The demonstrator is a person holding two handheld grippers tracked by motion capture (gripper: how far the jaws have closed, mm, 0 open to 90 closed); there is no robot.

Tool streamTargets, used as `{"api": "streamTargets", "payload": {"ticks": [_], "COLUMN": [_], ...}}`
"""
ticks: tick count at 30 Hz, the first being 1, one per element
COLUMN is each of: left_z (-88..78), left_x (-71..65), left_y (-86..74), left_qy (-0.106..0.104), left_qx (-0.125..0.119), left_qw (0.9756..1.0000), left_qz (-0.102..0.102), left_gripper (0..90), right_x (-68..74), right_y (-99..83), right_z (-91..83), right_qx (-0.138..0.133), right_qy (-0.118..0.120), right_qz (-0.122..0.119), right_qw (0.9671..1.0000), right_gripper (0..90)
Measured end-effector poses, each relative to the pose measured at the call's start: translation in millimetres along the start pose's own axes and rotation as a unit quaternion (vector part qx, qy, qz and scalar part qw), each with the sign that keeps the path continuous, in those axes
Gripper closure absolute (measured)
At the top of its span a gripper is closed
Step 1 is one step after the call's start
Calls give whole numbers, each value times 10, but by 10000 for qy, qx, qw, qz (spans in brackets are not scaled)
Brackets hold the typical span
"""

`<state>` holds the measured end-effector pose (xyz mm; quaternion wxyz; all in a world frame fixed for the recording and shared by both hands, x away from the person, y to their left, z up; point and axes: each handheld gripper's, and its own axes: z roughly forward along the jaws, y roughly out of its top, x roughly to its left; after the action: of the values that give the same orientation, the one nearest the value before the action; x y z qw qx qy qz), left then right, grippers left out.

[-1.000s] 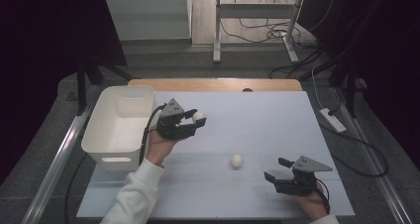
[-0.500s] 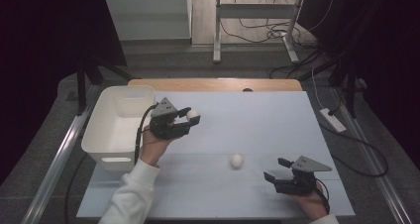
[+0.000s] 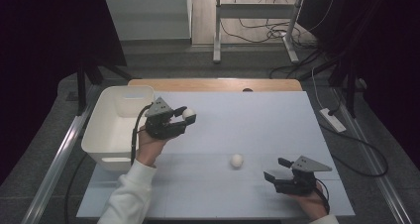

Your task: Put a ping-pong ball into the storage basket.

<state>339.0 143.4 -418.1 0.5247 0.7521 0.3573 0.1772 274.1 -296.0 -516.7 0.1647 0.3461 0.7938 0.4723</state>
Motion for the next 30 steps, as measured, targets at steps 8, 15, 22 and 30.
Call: {"api": "streamTargets", "payload": {"ticks": [8, 15, 22, 30], "left_z": [-27, -69, -108, -171], "left_x": [-5, -23, -33, -40], "left_y": [2, 14, 26, 46], "left_qy": [2, 10, -12, 6], "left_qx": [-3, -44, -97, -173], "left_qw": [10000, 10000, 9999, 9998], "left_qz": [11, 42, 44, 51], "left_gripper": [507, 507, 507, 507], "right_x": [1, -1, 0, 2], "right_y": [-1, -2, -2, -2], "right_z": [3, 7, 10, 14], "right_qx": [7, -1, 1, 14], "right_qy": [6, 14, 11, 6], "right_qz": [2, 7, 3, -4], "right_qw": [10000, 10000, 10000, 10000], "right_gripper": [203, 203, 204, 204]}}
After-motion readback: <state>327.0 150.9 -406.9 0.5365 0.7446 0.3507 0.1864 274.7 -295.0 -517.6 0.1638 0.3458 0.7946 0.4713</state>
